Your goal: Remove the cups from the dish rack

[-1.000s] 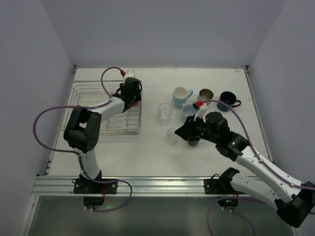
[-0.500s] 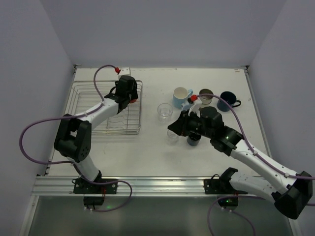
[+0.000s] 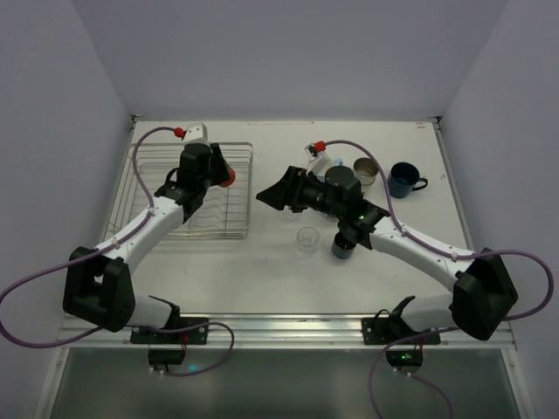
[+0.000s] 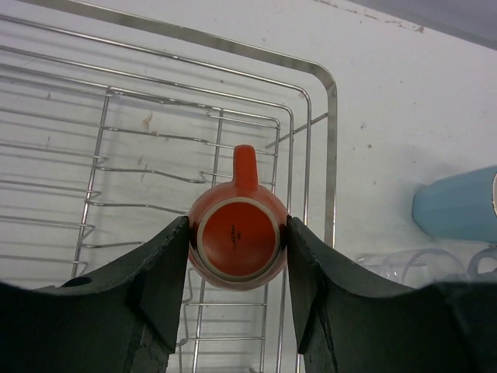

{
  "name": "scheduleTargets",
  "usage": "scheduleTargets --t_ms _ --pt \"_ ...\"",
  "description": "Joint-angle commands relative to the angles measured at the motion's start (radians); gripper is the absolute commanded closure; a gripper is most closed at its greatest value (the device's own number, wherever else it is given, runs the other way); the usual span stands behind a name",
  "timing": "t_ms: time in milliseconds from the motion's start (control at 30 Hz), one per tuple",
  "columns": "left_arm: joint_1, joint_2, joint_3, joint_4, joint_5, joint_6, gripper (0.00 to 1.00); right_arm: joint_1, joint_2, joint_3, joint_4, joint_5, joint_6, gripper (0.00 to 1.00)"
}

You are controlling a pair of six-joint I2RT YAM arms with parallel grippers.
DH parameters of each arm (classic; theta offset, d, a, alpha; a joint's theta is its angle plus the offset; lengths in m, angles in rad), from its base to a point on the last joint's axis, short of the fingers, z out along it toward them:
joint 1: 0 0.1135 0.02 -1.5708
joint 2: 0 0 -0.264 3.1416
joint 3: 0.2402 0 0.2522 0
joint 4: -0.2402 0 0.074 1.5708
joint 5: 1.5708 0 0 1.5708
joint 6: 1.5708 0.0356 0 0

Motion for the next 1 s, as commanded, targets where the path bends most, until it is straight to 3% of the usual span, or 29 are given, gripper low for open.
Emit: scheduleTargets --t_ms 0,167,267,400,967 --pt "0.032 -0.082 -0.046 0.067 0.093 -0.069 1.0 0.006 0.085 0.064 0.179 0.002 0.096 0.28" --pt "0.069 -0.213 -0.11 0.118 0.224 -0.159 1.0 0.008 0.177 0.079 0.301 -0.025 0.168 0.26" --pt "0.094 -0.299 -0.167 0.168 0.379 -0.236 1.0 0.013 0.211 0.078 0.366 -0.029 0.182 0.26" --pt "0.095 -0.387 -0.213 0.201 0.442 -0.299 1.0 0.017 0.24 0.072 0.44 -0.048 0.202 0.28" --pt "0.095 -0.536 -0.316 0.345 0.674 -0.521 1.0 0.042 0.283 0.109 0.642 -0.152 0.231 0.52"
